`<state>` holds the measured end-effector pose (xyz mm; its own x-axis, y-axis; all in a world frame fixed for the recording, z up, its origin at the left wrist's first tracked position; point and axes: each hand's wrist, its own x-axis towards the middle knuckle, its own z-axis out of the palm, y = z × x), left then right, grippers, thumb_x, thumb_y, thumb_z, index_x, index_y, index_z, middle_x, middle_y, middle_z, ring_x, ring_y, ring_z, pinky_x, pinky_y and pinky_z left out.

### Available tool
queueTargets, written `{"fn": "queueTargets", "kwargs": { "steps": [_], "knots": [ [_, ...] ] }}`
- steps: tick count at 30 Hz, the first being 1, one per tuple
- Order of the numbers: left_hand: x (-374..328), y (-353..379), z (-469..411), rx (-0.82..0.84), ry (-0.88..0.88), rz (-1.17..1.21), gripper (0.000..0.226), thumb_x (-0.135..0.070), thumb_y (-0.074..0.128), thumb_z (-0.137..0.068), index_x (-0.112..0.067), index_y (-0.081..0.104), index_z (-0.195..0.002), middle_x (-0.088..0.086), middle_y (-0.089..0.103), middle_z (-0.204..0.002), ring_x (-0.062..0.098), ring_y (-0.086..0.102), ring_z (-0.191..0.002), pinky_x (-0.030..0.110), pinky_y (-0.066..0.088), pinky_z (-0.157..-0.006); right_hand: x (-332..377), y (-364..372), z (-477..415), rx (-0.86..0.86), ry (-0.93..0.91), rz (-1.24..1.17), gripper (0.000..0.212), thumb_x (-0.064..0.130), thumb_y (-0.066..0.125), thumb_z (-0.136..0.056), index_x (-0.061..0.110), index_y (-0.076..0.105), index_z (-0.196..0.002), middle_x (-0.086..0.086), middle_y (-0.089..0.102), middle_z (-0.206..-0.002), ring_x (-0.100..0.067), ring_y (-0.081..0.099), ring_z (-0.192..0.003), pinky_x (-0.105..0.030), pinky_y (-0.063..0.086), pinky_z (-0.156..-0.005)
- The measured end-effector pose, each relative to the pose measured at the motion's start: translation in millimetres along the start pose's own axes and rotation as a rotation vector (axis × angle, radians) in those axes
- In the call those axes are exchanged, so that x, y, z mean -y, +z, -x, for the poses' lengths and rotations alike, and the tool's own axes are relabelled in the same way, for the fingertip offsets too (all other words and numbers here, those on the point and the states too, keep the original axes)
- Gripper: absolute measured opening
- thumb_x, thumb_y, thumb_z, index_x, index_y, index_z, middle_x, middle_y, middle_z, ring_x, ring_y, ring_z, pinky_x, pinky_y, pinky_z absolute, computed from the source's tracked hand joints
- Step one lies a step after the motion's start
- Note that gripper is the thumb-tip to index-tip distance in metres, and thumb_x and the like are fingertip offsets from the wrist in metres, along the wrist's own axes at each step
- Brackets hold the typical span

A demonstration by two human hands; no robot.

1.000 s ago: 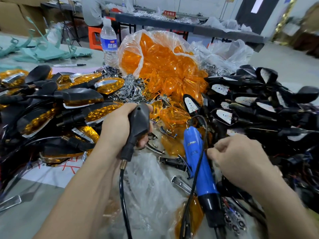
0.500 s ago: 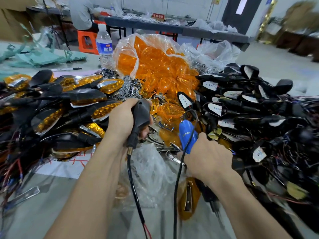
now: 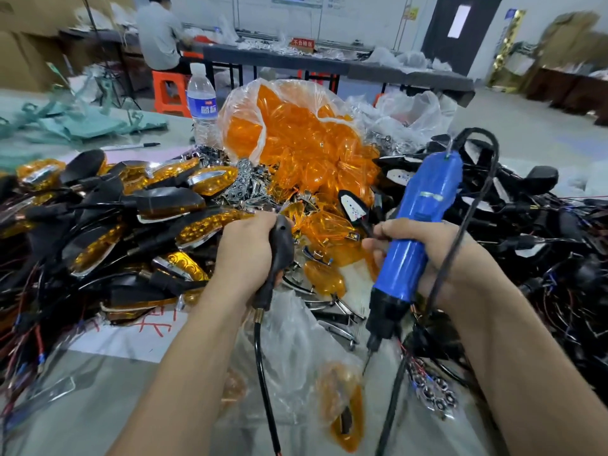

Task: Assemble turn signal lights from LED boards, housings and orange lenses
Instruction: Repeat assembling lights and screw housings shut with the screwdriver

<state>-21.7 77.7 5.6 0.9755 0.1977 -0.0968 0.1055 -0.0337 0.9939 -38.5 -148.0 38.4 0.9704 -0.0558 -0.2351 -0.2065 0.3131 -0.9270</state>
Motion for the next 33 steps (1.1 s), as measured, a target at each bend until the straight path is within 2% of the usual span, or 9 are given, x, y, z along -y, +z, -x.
{"fn": "queueTargets", "kwargs": {
  "steps": [4, 8, 13, 15, 17, 24, 26, 29, 33],
  "knots": [
    [4.0, 4.4, 5.9, -0.121, 0.208, -0.351, 0.04, -0.04, 0.047, -0.097, -0.047, 0.07, -0.064, -0.01, 0.062, -0.069, 0.014, 0.06, -0.072, 0.029, 0.042, -0.053, -0.3, 3.3, -17.5, 0.143, 0.004, -0.22, 0.027, 0.005, 0.069, -0.069, 0.012, 0.065, -0.094, -0.006, 0.07, -0.082, -0.015, 0.06, -0.058, -0.027, 0.054, -0.059],
    [13.6, 6.0, -2.4, -0.175, 0.24, -0.453, 0.048, -0.033, 0.045, -0.101, -0.017, 0.062, -0.059, -0.006, 0.06, -0.061, 0.011, 0.054, -0.061, 0.032, 0.037, -0.051, -2.3, 7.9, -33.0, 0.145, 0.029, -0.629, 0.008, 0.006, 0.066, -0.07, 0.01, 0.06, -0.074, -0.003, 0.058, -0.07, -0.015, 0.056, -0.054, -0.023, 0.051, -0.059],
    [18.0, 8.1, -3.6, -0.177, 0.212, -0.499, 0.039, -0.033, 0.046, -0.098, -0.027, 0.065, -0.065, -0.006, 0.061, -0.06, 0.01, 0.056, -0.06, 0.025, 0.032, -0.046, -2.0, 14.7, -53.7, 0.005, -0.105, -0.889, 0.019, -0.004, 0.054, -0.085, 0.014, 0.054, -0.079, -0.001, 0.056, -0.065, -0.015, 0.055, -0.054, -0.023, 0.05, -0.062],
    [20.1, 7.7, -5.5, -0.224, 0.197, -0.516, 0.036, -0.037, 0.045, -0.096, -0.019, 0.063, -0.07, 0.003, 0.061, -0.064, 0.018, 0.056, -0.062, 0.034, 0.035, -0.052, -3.5, 14.5, -61.4, -0.066, -0.146, -0.934, 0.024, -0.006, 0.048, -0.092, 0.015, 0.056, -0.082, -0.001, 0.056, -0.065, -0.015, 0.055, -0.055, -0.025, 0.048, -0.07],
    [20.6, 8.3, -5.8, -0.257, 0.154, -0.526, 0.04, -0.039, 0.045, -0.098, -0.026, 0.069, -0.067, -0.004, 0.062, -0.06, 0.009, 0.057, -0.063, 0.029, 0.038, -0.05, -7.0, 12.1, -65.9, -0.089, -0.16, -0.96, 0.026, -0.007, 0.048, -0.091, 0.015, 0.057, -0.081, 0.0, 0.057, -0.067, -0.015, 0.056, -0.056, -0.026, 0.048, -0.076],
    [21.1, 11.2, 1.7, -0.318, 0.222, -0.563, 0.037, -0.038, 0.04, -0.1, -0.042, 0.072, -0.081, -0.032, 0.061, -0.081, -0.012, 0.06, -0.082, 0.009, 0.038, -0.048, -24.6, 11.1, -67.6, -0.027, -0.182, -0.963, 0.025, -0.007, 0.048, -0.09, 0.014, 0.057, -0.082, -0.001, 0.059, -0.068, -0.015, 0.059, -0.058, -0.025, 0.054, -0.066],
    [21.7, 11.9, 0.6, -0.325, 0.23, -0.595, 0.041, -0.036, 0.043, -0.102, -0.045, 0.068, -0.072, -0.028, 0.063, -0.077, -0.008, 0.06, -0.076, 0.016, 0.042, -0.052, -27.2, 11.1, -66.3, -0.006, -0.195, -0.969, 0.025, -0.008, 0.048, -0.09, 0.014, 0.057, -0.081, -0.001, 0.059, -0.069, -0.015, 0.06, -0.059, -0.025, 0.054, -0.066],
    [24.4, 13.3, -0.6, -0.341, 0.286, -0.612, 0.041, -0.034, 0.043, -0.101, -0.037, 0.069, -0.069, -0.013, 0.069, -0.074, -0.012, 0.055, -0.088, 0.026, 0.051, -0.067, -30.7, 10.2, -62.9, 0.017, -0.224, -0.985, 0.024, -0.008, 0.048, -0.089, 0.014, 0.058, -0.084, -0.001, 0.059, -0.071, -0.016, 0.06, -0.06, -0.026, 0.055, -0.068],
    [25.7, 13.8, 0.6, -0.371, 0.302, -0.654, 0.04, -0.034, 0.041, -0.101, -0.025, 0.073, -0.077, -0.002, 0.069, -0.07, 0.003, 0.06, -0.074, 0.027, 0.05, -0.063, -38.7, 11.8, -59.2, 0.03, -0.238, -0.986, 0.024, -0.01, 0.05, -0.089, 0.013, 0.059, -0.088, -0.002, 0.06, -0.073, -0.016, 0.061, -0.061, -0.028, 0.056, -0.071]
  ]
}}
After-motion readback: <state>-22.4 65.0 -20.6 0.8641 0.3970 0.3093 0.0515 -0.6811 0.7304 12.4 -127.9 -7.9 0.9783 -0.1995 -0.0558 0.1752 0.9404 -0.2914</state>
